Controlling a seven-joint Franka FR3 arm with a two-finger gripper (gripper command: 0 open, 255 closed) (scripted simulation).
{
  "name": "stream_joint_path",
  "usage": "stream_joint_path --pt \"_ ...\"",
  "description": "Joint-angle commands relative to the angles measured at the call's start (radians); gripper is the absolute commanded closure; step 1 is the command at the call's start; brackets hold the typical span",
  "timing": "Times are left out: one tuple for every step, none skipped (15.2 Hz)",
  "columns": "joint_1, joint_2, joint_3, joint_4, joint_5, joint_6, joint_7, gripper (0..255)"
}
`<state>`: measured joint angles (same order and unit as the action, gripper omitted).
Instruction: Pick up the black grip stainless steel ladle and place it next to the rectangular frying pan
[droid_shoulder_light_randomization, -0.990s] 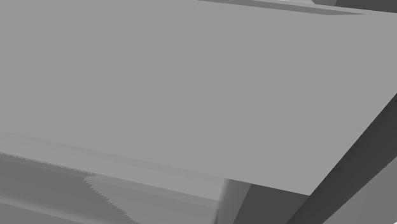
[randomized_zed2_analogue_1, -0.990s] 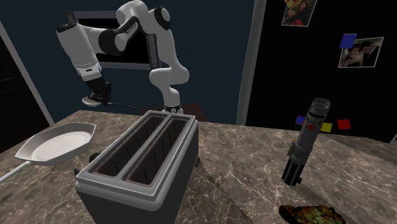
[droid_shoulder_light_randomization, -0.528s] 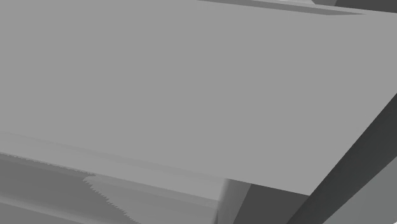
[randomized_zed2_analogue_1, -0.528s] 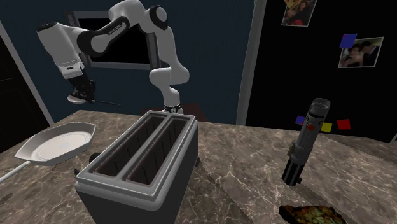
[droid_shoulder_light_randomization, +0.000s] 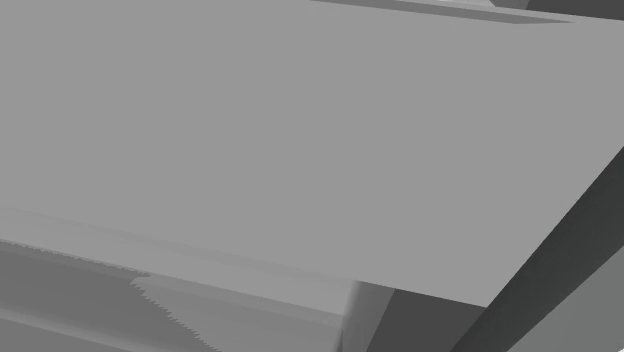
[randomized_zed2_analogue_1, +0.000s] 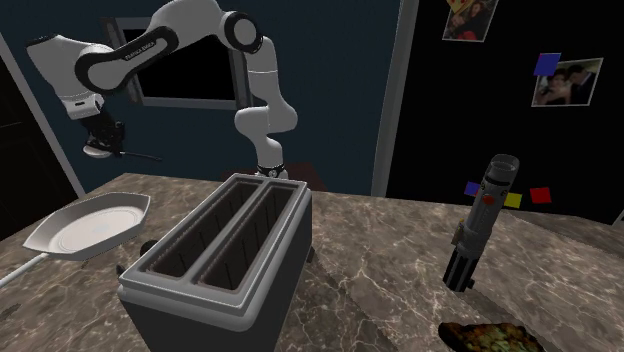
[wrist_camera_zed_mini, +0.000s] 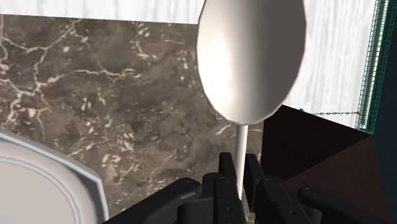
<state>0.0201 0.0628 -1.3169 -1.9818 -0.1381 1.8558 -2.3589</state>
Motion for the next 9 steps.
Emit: stream_joint_path --pt "-0.065 0.114 0.007 0.023 0.117 0.027 -0.119 255" --pt "-0.081 0.117 0.023 0.014 0.119 0.040 -0.119 255" --pt "-0.091 0.124 0.032 0.005 0.126 0.053 -0.123 255" --pt "-0.099 0.134 0.038 -0.004 0.135 0.065 -0.128 255" --pt "-0.107 0.143 0.045 -0.012 0.144 0.078 -0.132 255" --pt "-0.114 0.152 0.051 -0.020 0.153 0.090 -0.137 255" --pt "-0.122 0.162 0.058 -0.028 0.163 0.103 -0.143 255" --pt "-0.130 0.172 0.065 -0.036 0.172 0.115 -0.148 255" --pt "-0.138 0.181 0.072 -0.043 0.181 0.127 -0.153 255"
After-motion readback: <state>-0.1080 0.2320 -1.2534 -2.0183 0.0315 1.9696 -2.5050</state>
